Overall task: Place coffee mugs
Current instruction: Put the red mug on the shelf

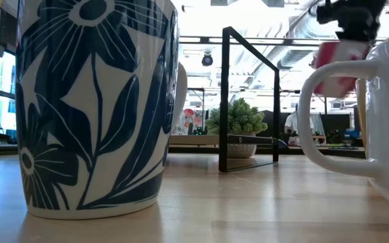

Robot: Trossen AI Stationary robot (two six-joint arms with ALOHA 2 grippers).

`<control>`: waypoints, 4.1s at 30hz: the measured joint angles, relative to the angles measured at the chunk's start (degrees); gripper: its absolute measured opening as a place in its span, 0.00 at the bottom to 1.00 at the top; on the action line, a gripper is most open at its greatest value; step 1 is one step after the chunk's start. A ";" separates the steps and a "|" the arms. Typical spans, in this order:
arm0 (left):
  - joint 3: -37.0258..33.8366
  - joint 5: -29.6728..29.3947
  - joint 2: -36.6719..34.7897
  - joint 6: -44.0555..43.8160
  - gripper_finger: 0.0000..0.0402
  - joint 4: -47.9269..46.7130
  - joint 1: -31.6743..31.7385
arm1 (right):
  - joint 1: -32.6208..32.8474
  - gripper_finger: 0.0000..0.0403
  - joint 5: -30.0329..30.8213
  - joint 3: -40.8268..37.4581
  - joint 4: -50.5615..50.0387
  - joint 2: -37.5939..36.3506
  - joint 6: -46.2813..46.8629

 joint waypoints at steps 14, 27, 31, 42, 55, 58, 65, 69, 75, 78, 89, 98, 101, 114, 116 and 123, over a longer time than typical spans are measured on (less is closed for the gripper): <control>0.00 1.04 -0.02 0.63 0.39 -11.53 -3.52 | -0.73 0.00 0.78 20.17 1.22 14.52 0.83; 0.00 -3.03 -2.86 3.13 0.39 -19.90 -3.58 | 5.32 0.00 -3.51 38.79 3.54 34.62 -0.02; 0.00 -4.98 -5.76 2.50 0.39 -24.53 -3.58 | 8.16 0.00 -3.43 41.88 4.01 39.69 0.24; 0.00 -10.47 -19.91 2.11 0.39 -33.06 -6.68 | 12.53 0.00 -3.60 42.33 11.28 45.55 1.55; 0.00 -17.79 -36.70 -0.76 0.39 -33.35 -12.68 | 13.15 0.00 -6.79 42.30 16.08 51.93 4.29; 0.00 -18.79 -36.87 0.65 0.39 -33.38 -12.65 | 13.15 0.00 -8.43 42.30 16.21 53.19 4.79; 0.00 -19.75 -36.48 1.92 0.39 -33.42 -12.66 | 12.44 0.00 -11.75 42.35 17.22 56.08 6.05; 0.00 -19.75 -36.48 1.65 0.39 -33.45 -12.66 | 11.62 0.00 -12.88 42.35 17.05 57.02 6.16; 0.00 -19.54 -36.41 1.00 0.39 -33.46 -12.66 | 10.74 0.00 -16.26 42.41 15.40 57.96 6.32; 0.00 -19.50 -36.41 0.91 0.39 -33.46 -12.66 | 10.76 0.00 -17.14 42.41 14.99 58.06 6.46; 0.00 -19.48 -36.41 0.91 0.39 -33.45 -12.66 | 11.18 0.00 -16.85 42.41 12.36 60.90 7.39; -0.01 -19.01 -36.41 0.59 0.39 -33.46 -12.66 | 11.29 0.00 -18.05 42.41 12.06 62.38 6.42; -0.02 -19.00 -36.41 0.57 0.39 -33.47 -12.66 | 11.29 0.00 -18.13 42.41 11.40 62.38 6.27; -0.02 -18.96 -36.41 0.54 0.39 -33.47 -12.66 | 11.42 0.00 -18.63 42.41 10.49 62.57 7.34; -0.02 -18.93 -36.41 0.52 0.39 -33.47 -12.66 | 11.42 0.00 -19.18 42.41 9.68 63.21 7.34; -0.02 -18.48 -36.41 0.39 0.39 -33.45 -12.66 | 11.79 0.00 -18.51 42.68 9.69 64.12 7.34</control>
